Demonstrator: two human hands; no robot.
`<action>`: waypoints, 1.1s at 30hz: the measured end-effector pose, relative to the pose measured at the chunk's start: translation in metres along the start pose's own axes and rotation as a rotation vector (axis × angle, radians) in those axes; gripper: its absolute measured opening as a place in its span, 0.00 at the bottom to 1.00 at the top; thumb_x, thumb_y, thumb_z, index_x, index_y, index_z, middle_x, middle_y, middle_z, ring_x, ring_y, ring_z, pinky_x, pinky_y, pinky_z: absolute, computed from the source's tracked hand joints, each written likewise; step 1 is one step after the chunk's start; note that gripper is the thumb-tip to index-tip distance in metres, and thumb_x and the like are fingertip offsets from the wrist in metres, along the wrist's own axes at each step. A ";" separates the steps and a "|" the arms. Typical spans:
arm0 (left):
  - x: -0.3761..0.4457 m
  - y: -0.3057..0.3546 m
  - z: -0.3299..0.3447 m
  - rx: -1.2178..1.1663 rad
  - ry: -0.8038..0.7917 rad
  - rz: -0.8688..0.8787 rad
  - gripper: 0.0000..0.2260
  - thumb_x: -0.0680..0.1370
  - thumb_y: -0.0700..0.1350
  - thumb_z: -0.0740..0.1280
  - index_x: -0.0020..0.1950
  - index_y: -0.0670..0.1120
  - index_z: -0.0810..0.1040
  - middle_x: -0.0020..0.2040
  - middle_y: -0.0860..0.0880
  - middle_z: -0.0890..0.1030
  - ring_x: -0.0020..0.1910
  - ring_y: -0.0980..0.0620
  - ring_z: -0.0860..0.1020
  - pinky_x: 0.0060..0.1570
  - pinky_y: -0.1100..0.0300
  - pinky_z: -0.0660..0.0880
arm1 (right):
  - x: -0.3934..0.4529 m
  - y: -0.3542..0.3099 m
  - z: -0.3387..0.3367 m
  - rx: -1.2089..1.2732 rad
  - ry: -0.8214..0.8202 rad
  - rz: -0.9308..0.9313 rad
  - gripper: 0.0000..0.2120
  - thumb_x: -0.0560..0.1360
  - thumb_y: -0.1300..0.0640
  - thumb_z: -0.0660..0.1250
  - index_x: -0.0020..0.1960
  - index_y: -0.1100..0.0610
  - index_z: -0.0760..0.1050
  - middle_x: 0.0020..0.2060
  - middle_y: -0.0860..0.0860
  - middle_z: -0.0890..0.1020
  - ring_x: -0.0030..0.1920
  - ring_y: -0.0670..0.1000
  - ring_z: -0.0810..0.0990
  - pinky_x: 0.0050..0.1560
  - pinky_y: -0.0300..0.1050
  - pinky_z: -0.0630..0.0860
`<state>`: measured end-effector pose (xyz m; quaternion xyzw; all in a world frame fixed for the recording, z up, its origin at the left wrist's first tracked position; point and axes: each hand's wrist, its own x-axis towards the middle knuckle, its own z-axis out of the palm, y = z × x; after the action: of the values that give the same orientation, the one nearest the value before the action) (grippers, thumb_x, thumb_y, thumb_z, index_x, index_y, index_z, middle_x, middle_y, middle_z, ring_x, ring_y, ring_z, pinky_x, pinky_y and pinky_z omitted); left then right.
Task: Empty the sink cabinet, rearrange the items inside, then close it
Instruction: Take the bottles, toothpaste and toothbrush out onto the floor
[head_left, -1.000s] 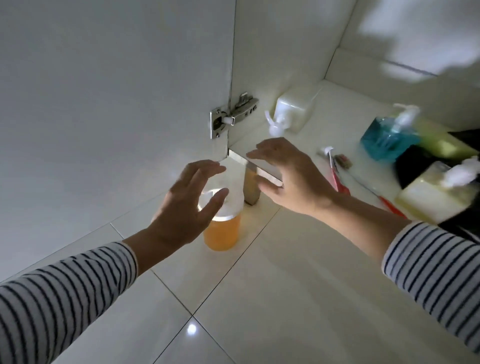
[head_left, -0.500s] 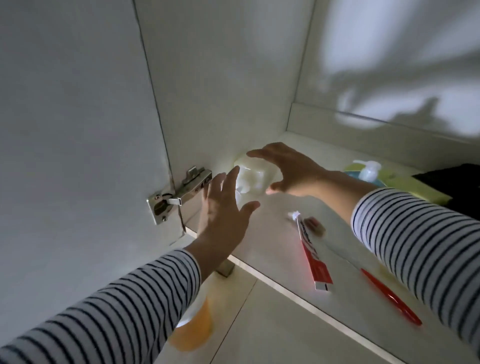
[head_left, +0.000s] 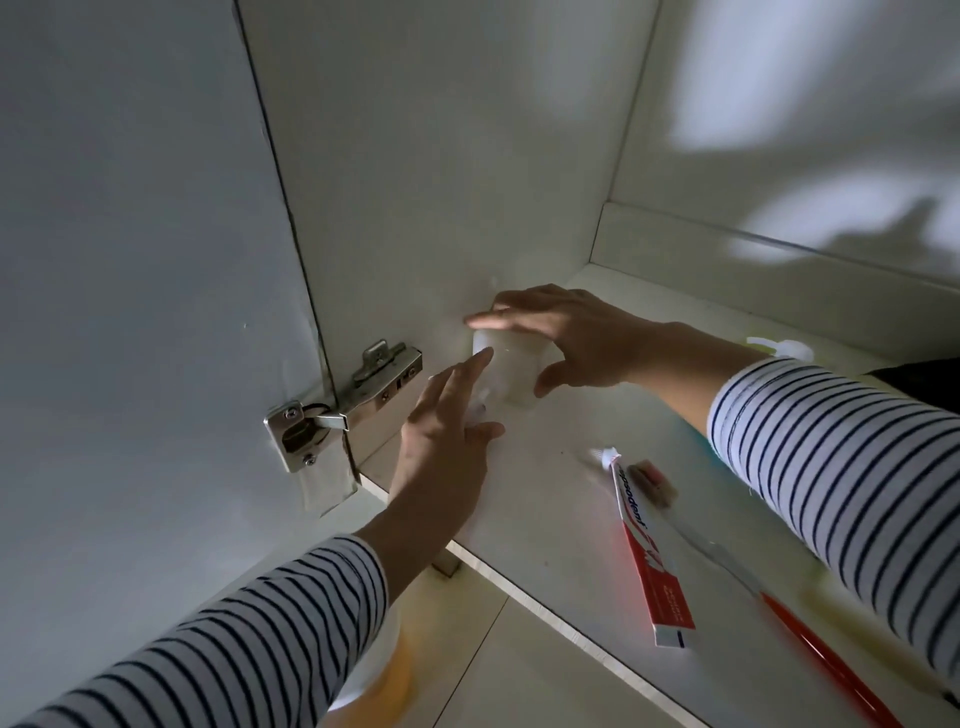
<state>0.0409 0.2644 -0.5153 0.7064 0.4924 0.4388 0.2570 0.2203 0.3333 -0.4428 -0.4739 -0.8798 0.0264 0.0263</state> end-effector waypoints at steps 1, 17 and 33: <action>-0.001 0.000 -0.001 -0.011 0.001 0.004 0.30 0.71 0.33 0.70 0.68 0.56 0.69 0.56 0.60 0.71 0.49 0.58 0.73 0.44 0.83 0.64 | -0.001 -0.001 -0.001 -0.013 -0.003 -0.010 0.47 0.56 0.37 0.74 0.70 0.32 0.53 0.65 0.45 0.67 0.64 0.53 0.66 0.64 0.54 0.66; 0.014 0.048 -0.045 -0.016 0.184 0.248 0.27 0.73 0.36 0.70 0.67 0.56 0.70 0.61 0.53 0.73 0.51 0.55 0.77 0.53 0.70 0.72 | -0.056 -0.046 -0.029 0.322 0.162 0.235 0.36 0.64 0.51 0.77 0.67 0.39 0.66 0.58 0.45 0.71 0.55 0.42 0.66 0.54 0.36 0.62; -0.038 0.079 -0.117 -0.243 -0.198 0.340 0.42 0.70 0.48 0.72 0.72 0.68 0.47 0.72 0.63 0.62 0.68 0.59 0.67 0.61 0.62 0.70 | -0.100 -0.143 -0.038 0.908 0.542 0.101 0.33 0.66 0.57 0.76 0.65 0.37 0.67 0.58 0.50 0.79 0.56 0.51 0.79 0.59 0.54 0.75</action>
<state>-0.0291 0.1911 -0.4097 0.7827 0.2822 0.4604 0.3093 0.1593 0.1717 -0.3972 -0.4464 -0.7176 0.2823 0.4539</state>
